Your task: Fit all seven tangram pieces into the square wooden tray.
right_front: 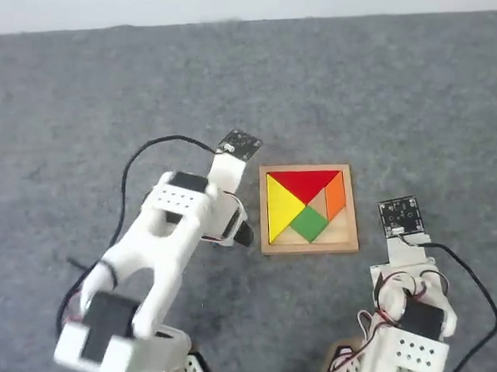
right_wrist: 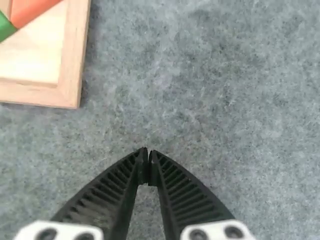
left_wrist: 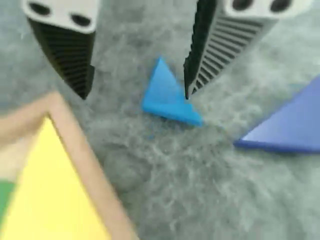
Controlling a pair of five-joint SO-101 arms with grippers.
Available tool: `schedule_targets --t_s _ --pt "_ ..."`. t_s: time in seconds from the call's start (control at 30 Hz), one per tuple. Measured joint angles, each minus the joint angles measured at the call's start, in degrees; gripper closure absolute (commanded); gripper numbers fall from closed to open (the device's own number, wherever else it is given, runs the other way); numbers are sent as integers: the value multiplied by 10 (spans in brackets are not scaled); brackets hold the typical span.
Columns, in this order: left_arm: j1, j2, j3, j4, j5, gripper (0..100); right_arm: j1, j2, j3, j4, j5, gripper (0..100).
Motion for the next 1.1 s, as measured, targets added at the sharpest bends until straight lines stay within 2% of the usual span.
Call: schedule_targets --t_s 0.1,0.2,0.57,0.73,0.9,1.1 --pt "0 69 -23 -2 19 730 0 0 0 0 0 965" --pt "0 101 -51 9 18 784 0 0 0 0 0 965" --pt "7 106 -74 26 15 913 0 0 0 0 0 965" --pt "7 111 -81 31 -16 993 0 0 0 0 0 965" --pt "7 119 -89 40 -61 991 0 0 0 0 0 965" --pt "5 110 -160 144 -146 991 0 0 0 0 0 965"
